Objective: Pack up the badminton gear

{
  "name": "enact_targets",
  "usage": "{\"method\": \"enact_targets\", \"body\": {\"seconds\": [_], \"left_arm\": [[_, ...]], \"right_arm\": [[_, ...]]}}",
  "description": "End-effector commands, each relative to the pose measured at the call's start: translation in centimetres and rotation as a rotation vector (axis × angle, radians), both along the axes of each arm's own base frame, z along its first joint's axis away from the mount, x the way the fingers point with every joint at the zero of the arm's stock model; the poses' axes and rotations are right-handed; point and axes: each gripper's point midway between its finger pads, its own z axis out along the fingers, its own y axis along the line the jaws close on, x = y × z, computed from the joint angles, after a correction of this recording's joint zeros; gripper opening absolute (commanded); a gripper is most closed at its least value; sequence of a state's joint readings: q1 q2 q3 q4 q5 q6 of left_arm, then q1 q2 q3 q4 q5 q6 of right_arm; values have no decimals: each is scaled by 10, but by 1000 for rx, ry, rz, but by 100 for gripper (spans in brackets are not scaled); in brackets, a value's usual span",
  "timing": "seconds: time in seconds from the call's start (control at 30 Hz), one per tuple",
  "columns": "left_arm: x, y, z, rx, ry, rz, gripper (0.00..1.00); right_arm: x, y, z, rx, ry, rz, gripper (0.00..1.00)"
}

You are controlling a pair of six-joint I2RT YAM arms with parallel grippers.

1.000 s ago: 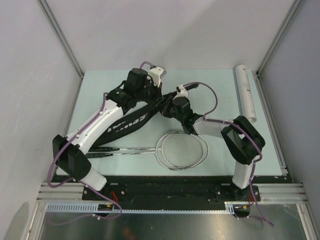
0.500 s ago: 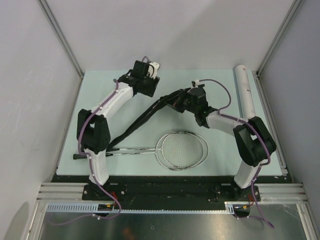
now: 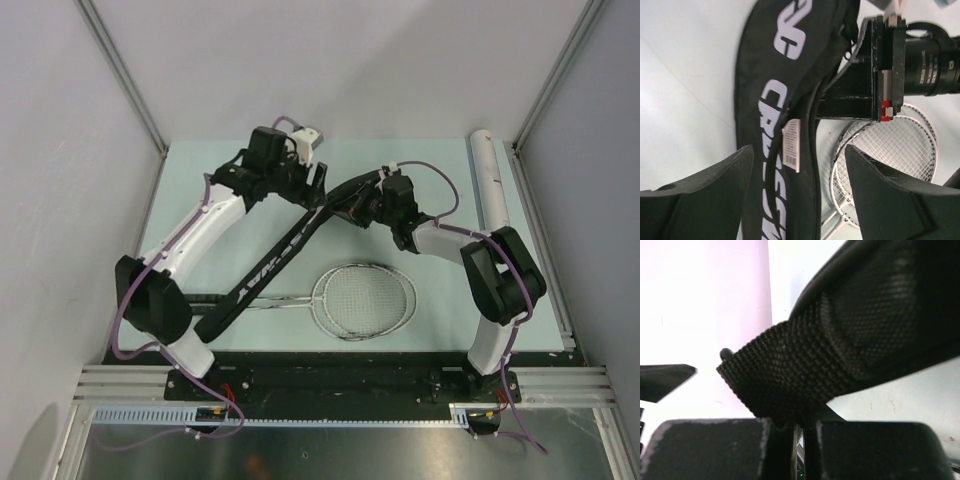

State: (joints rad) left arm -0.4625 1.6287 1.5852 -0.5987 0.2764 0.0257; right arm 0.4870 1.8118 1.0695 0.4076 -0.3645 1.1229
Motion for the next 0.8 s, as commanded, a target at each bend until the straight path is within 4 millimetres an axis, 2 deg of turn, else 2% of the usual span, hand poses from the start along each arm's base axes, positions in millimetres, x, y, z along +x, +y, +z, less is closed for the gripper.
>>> {"method": "enact_targets", "body": {"seconds": [0.0, 0.1, 0.13, 0.17, 0.37, 0.5, 0.6, 0.67, 0.7, 0.77], "left_arm": [[-17, -30, -32, 31, 62, -100, 76], [-9, -26, -46, 96, 58, -44, 65], [-6, -23, -49, 111, 56, -27, 55], [-2, -17, -49, 135, 40, 9, 52], [3, -6, -67, 253, 7, 59, 47], [6, 2, -76, 285, 7, 104, 38], [11, 8, -81, 316, 0, 133, 36], [13, 9, -84, 328, -3, 137, 37], [14, 9, -88, 336, 6, 139, 49], [16, 8, -97, 352, 19, 136, 61]], "right_arm": [[8, 8, 34, 63, -85, 16, 0], [7, 9, 36, 69, -88, 20, 0], [8, 8, 36, 70, -85, 19, 0], [7, 9, 37, 70, -87, 24, 0], [5, 10, 36, 74, -83, 32, 0], [4, 11, 37, 68, -89, 36, 0], [2, 11, 39, 66, -94, 44, 0], [1, 12, 40, 67, -99, 50, 0], [1, 12, 40, 70, -100, 51, 0], [2, 11, 41, 74, -99, 49, 0]]}}
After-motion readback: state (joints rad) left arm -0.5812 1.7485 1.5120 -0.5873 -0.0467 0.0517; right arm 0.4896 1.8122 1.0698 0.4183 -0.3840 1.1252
